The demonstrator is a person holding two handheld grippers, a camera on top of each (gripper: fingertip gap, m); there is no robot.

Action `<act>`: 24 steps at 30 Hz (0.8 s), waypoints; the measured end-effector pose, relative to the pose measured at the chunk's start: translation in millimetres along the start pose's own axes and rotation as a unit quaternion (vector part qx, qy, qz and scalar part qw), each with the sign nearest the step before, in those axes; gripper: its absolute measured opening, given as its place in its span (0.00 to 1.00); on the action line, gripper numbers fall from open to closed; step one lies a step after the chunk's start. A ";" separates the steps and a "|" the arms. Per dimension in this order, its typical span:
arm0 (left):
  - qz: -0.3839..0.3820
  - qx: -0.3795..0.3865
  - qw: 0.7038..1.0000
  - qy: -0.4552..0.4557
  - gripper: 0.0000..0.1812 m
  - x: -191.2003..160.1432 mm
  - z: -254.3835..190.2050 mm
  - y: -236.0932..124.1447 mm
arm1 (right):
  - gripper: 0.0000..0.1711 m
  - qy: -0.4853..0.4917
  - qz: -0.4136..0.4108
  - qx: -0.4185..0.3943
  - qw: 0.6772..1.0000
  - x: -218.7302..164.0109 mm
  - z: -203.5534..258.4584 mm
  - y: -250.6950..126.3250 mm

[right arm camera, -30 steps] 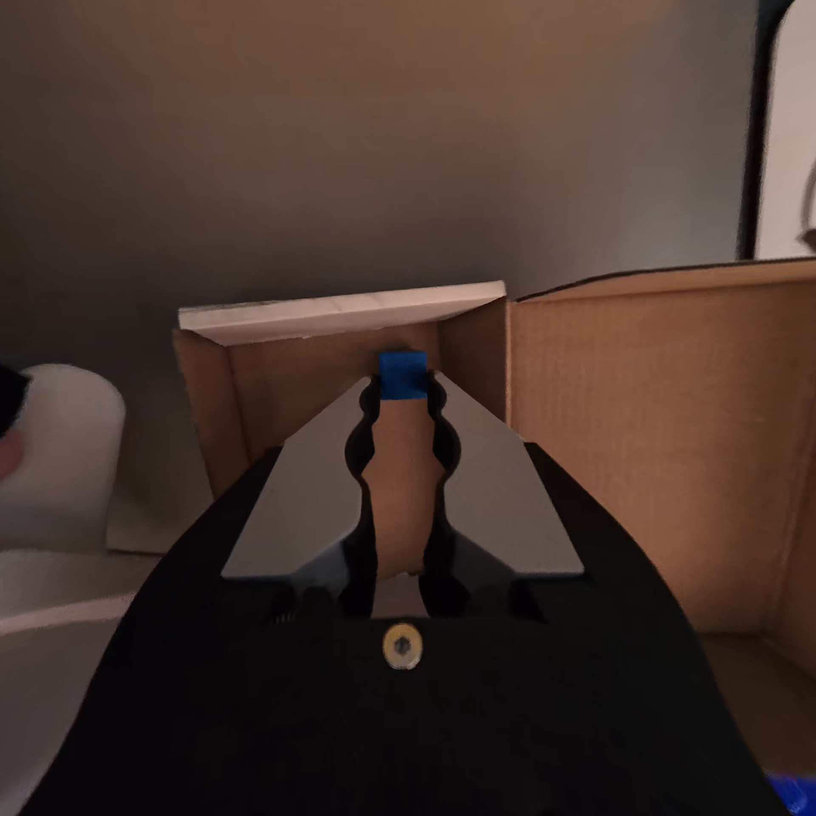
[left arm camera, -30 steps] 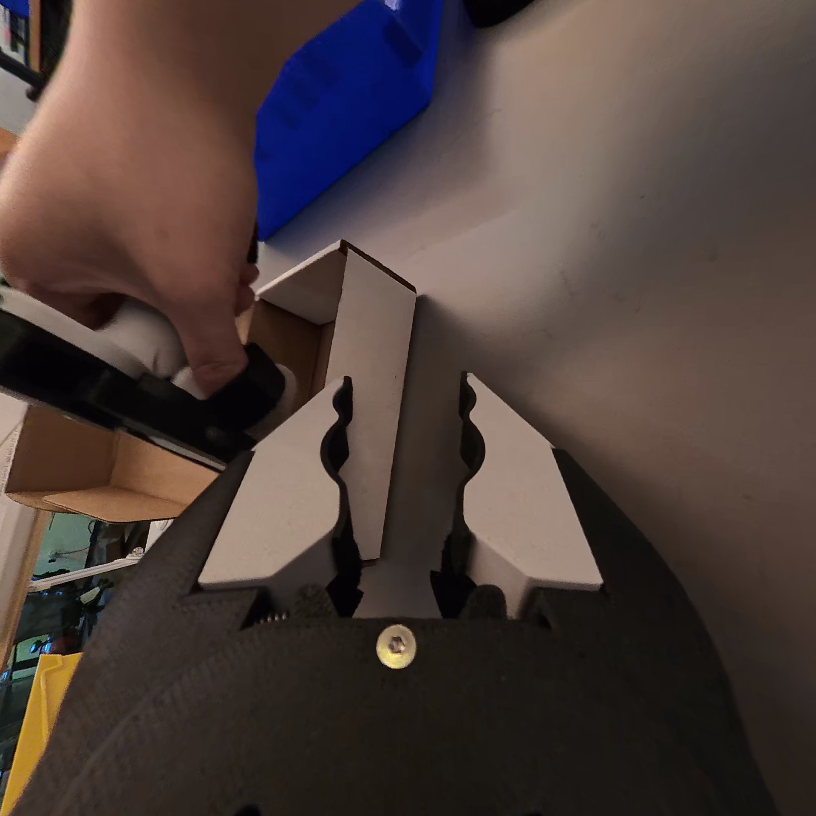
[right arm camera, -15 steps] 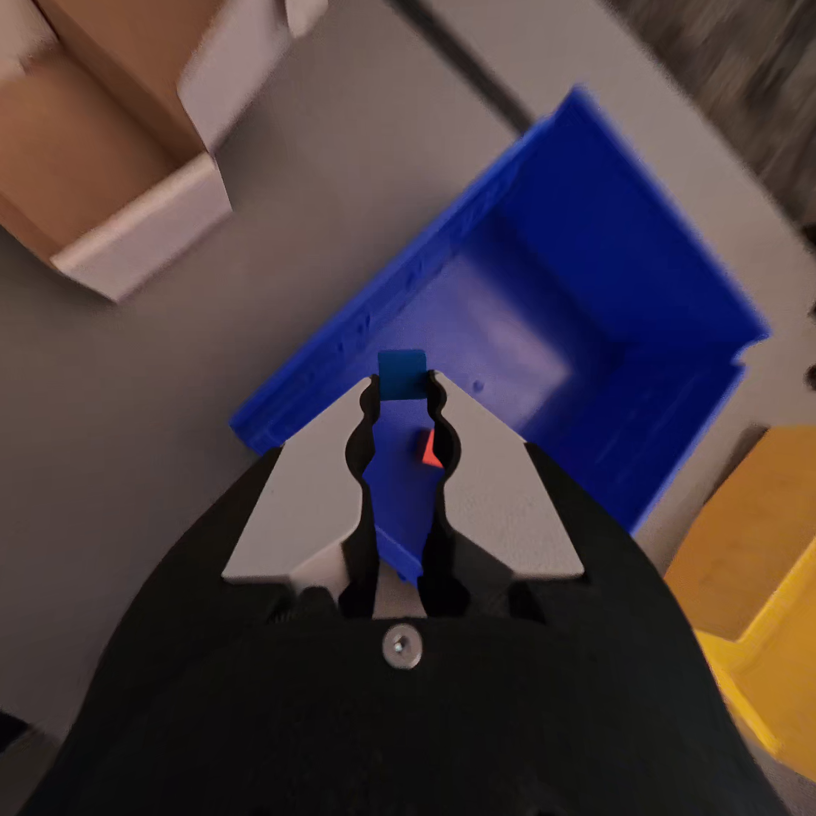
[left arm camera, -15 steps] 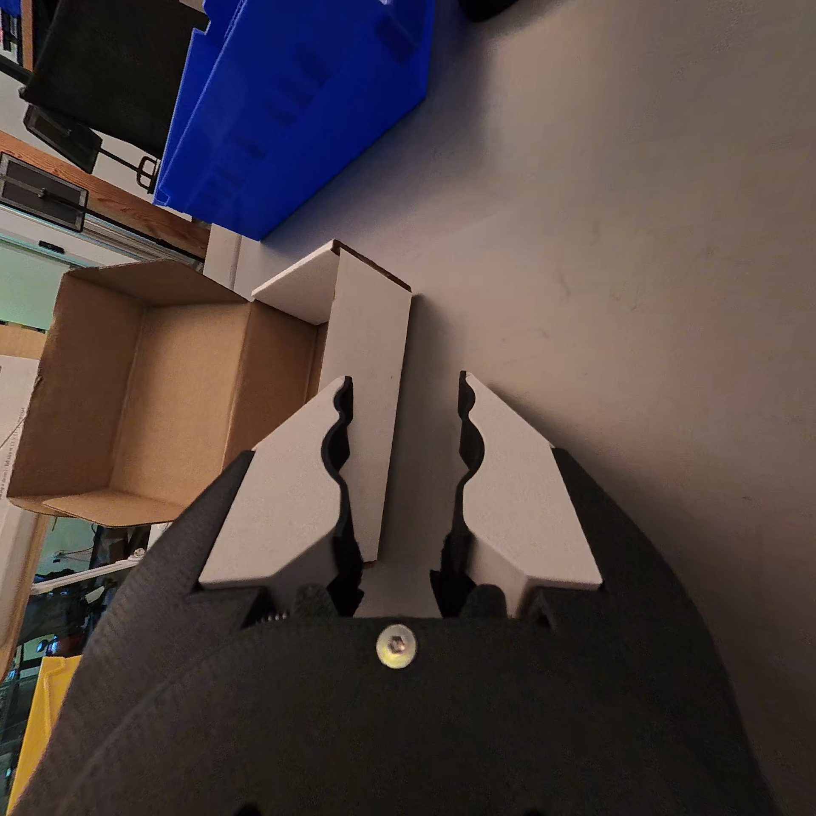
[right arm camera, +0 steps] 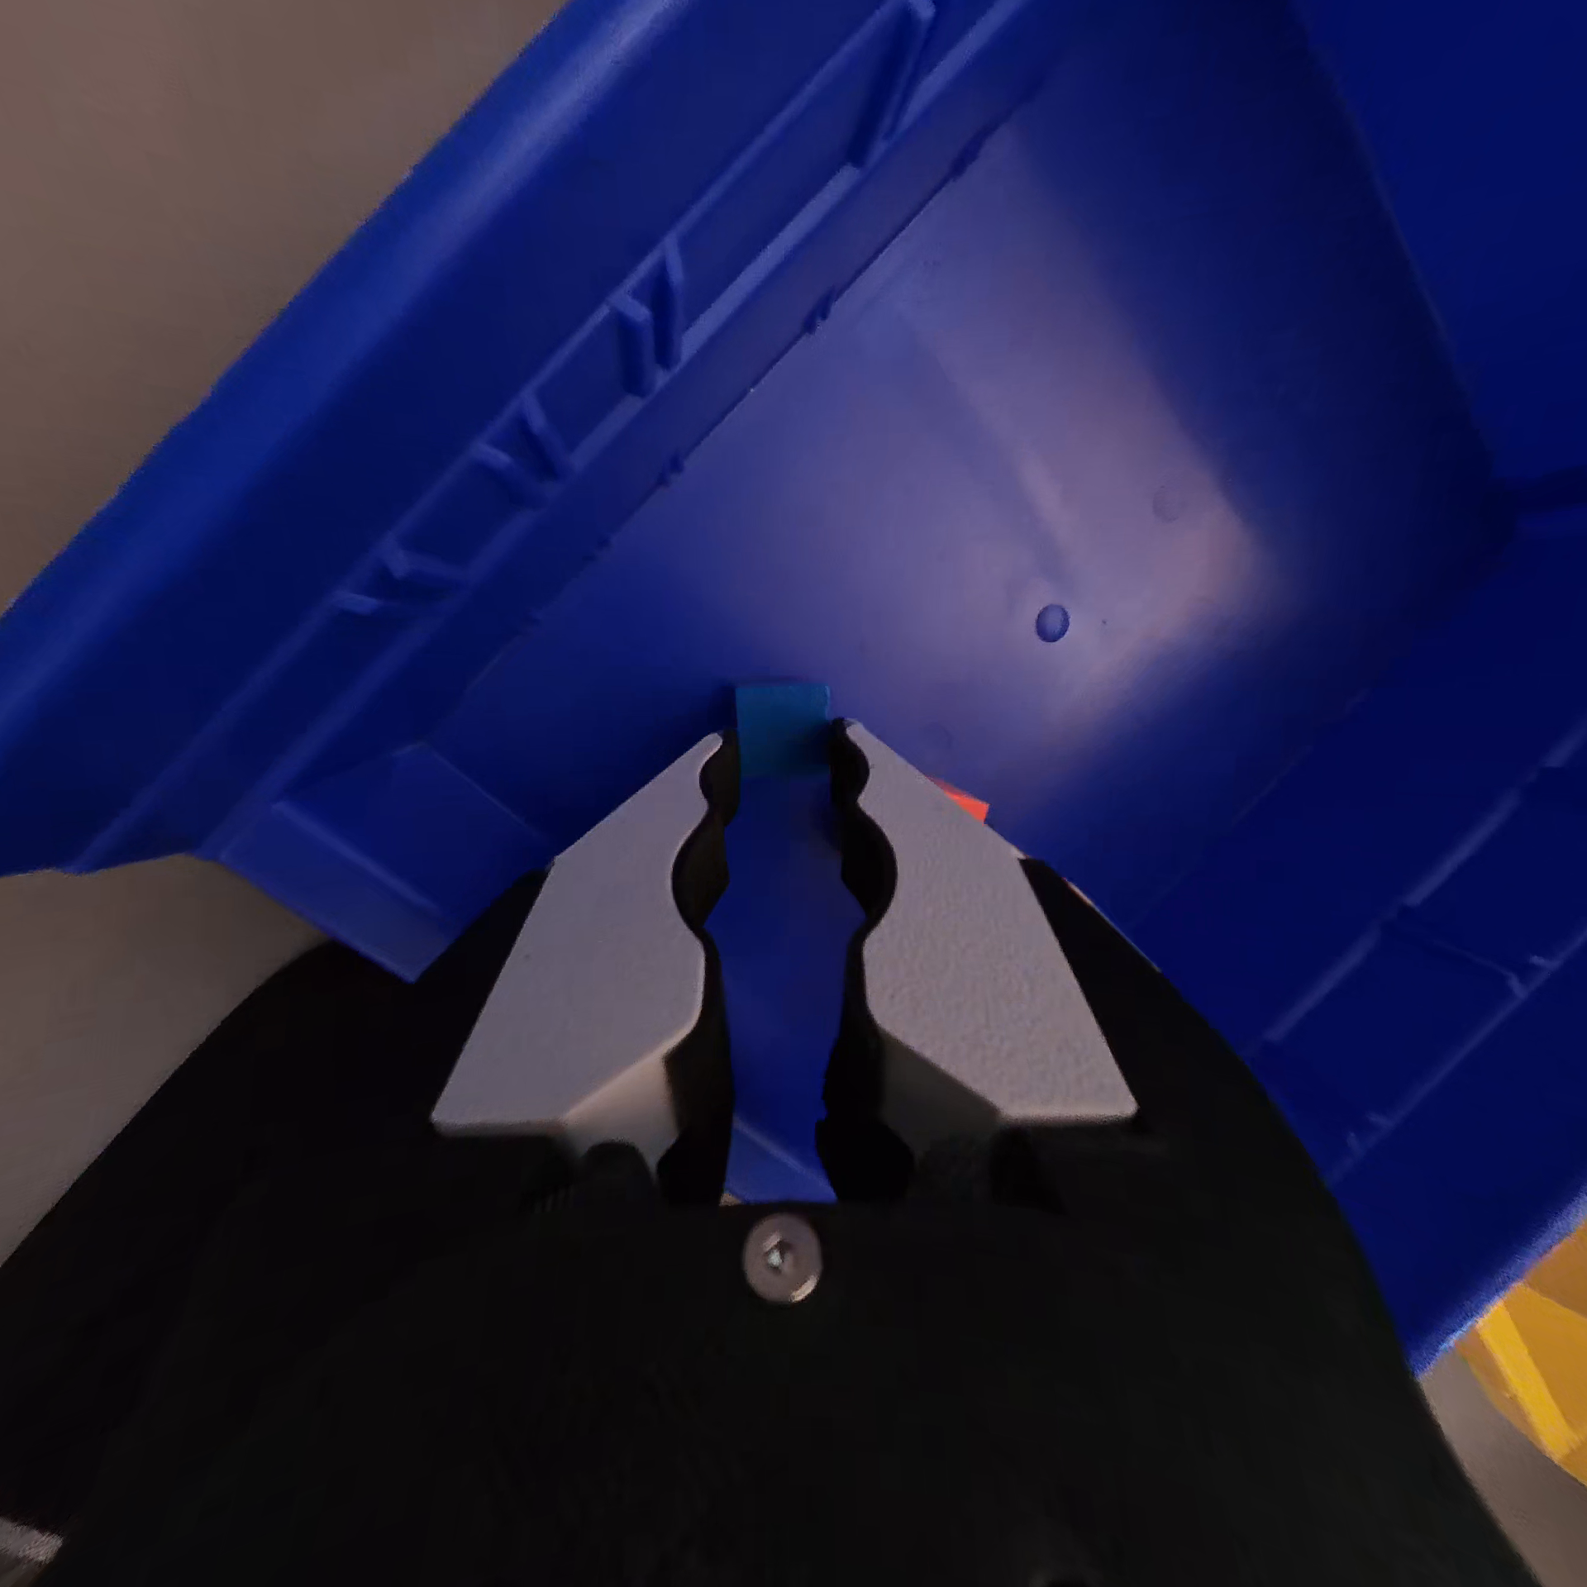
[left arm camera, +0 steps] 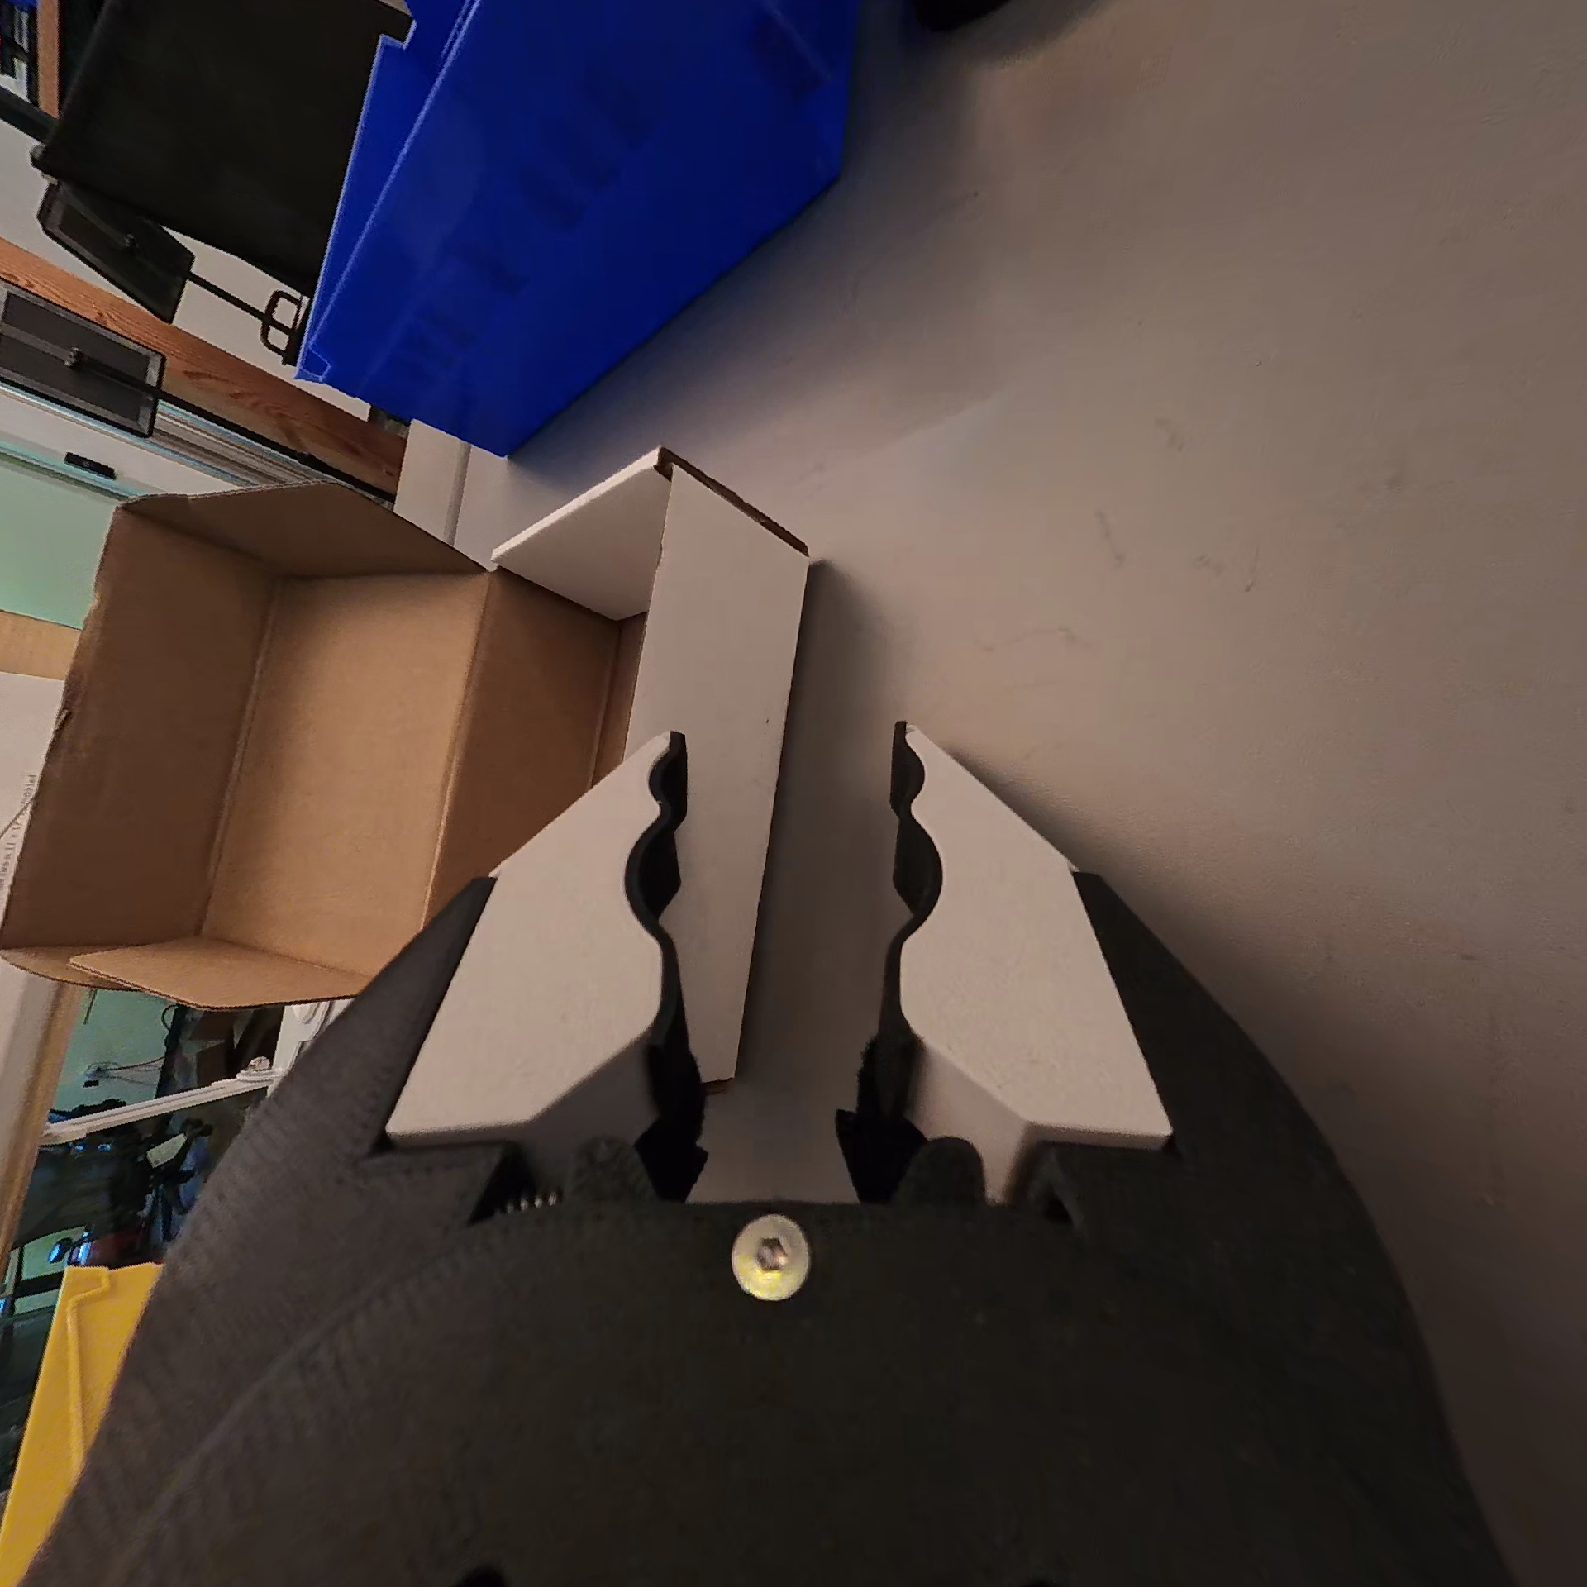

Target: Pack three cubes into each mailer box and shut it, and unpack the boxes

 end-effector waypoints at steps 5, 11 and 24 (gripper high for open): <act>-0.010 0.001 1.000 -0.010 0.26 3.3 2.6 -2.4 | 0.17 0.006 -0.079 -0.024 0.997 12.0 -5.6 -29.4; -0.095 0.051 0.986 -0.129 0.24 33.7 50.6 -29.2 | 0.23 -0.029 -0.329 -0.066 0.942 72.4 27.7 -108.7; 0.008 0.176 0.840 -0.513 0.32 -45.7 252.1 -12.9 | 0.36 0.105 -0.430 0.065 0.894 213.1 33.5 -71.7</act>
Point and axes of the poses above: each gripper's, where its closed fingertips meet, y out along the fingers, x out of its top, z = x × y across the jaws, the point moved 3 cm from there along -y, back along the fingers, and after that the axes turned 9 degrees about x, right-handed, at the moved point
